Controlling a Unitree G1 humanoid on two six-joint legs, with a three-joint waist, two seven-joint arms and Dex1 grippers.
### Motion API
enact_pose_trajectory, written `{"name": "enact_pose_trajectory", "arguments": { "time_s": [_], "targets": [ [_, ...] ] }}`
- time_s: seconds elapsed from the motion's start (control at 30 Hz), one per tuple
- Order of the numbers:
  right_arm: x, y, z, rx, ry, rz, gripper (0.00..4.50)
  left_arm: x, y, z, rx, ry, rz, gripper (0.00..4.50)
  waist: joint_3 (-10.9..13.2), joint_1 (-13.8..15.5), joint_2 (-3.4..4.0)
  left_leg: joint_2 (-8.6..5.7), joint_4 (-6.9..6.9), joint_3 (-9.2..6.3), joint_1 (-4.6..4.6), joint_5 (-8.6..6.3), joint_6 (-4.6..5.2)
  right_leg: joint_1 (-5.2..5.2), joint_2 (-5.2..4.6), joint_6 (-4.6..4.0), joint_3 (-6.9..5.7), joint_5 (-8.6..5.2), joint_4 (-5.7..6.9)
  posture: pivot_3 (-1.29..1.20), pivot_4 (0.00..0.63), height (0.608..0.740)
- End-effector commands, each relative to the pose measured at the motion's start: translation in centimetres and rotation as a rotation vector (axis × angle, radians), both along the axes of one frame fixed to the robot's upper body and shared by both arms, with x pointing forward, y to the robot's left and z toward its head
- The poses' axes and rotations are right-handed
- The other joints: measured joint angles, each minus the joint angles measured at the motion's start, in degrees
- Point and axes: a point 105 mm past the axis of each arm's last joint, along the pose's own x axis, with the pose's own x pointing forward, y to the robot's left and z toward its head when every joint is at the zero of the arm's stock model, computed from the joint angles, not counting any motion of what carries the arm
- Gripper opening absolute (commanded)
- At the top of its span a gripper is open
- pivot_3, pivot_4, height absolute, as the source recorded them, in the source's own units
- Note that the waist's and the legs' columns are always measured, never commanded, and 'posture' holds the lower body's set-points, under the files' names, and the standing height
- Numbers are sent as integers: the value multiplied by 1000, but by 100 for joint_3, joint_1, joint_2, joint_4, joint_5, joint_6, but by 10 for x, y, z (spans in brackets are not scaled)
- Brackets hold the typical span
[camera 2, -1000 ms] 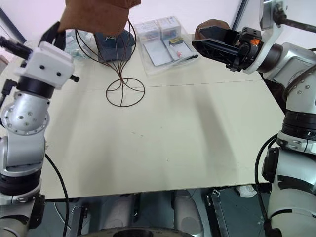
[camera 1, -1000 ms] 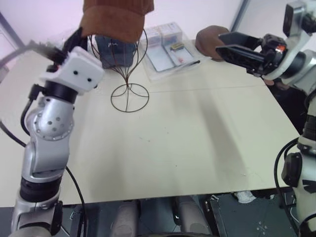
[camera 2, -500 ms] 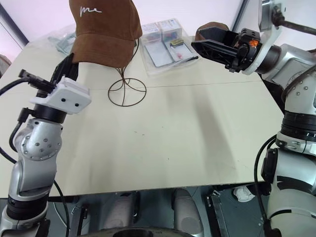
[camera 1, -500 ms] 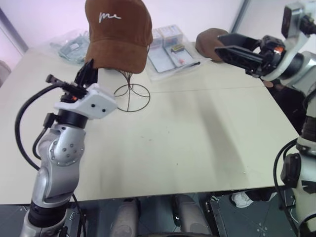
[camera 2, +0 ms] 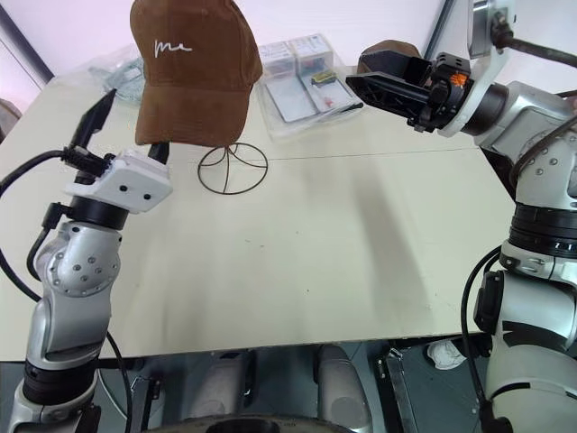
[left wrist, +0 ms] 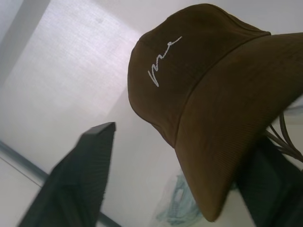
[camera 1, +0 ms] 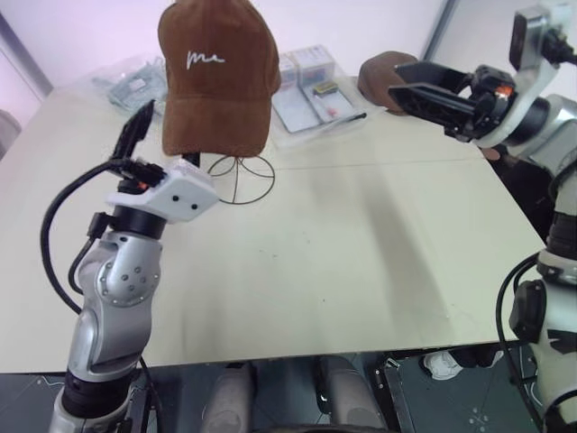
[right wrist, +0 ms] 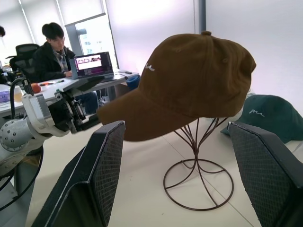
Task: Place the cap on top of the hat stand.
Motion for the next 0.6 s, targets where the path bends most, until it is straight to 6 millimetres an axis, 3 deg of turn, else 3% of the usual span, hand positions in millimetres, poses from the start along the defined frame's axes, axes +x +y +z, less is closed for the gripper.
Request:
{"name": "enact_pose_trajectory", "arguments": {
  "time_s": [0.03, 0.17, 0.37, 0.5, 0.6],
  "targets": [
    [-8, 2, 12, 6, -60, 18, 3549, -8, 3, 8, 11, -51, 16, 4132, 0, 2, 0, 0, -1, 0, 0, 0, 0, 0, 0, 0, 0, 0, 0, 0, 150, 740],
    [-6, 2, 10, 6, -56, 18, 3549, -19, 10, 3, 6, -43, 51, 4132, 0, -10, 0, 0, -1, 1, 0, 0, 0, 0, 0, 0, 2, 0, -1, 0, 150, 740],
    [-4, 4, 8, 9, -48, 24, 3549, -34, 18, -26, -10, 85, 55, 4132, 0, -3, 0, 0, 0, 1, 2, -1, 1, 0, 0, -1, 2, -1, -1, 0, 150, 740],
    [-3, 6, 5, 9, -42, 32, 3549, -42, 21, -54, -25, 190, 32, 4132, -1, -3, 1, 1, 1, 1, 4, -1, 1, 1, -1, -3, 2, -1, 0, 0, 150, 740],
    [-4, 6, 3, 7, -40, 37, 3549, -56, 36, -83, -57, 276, 74, 4132, -1, -27, 1, 1, -1, 5, 3, -2, 3, 1, -3, -4, 5, -1, -8, 0, 150, 740]
  ]
}}
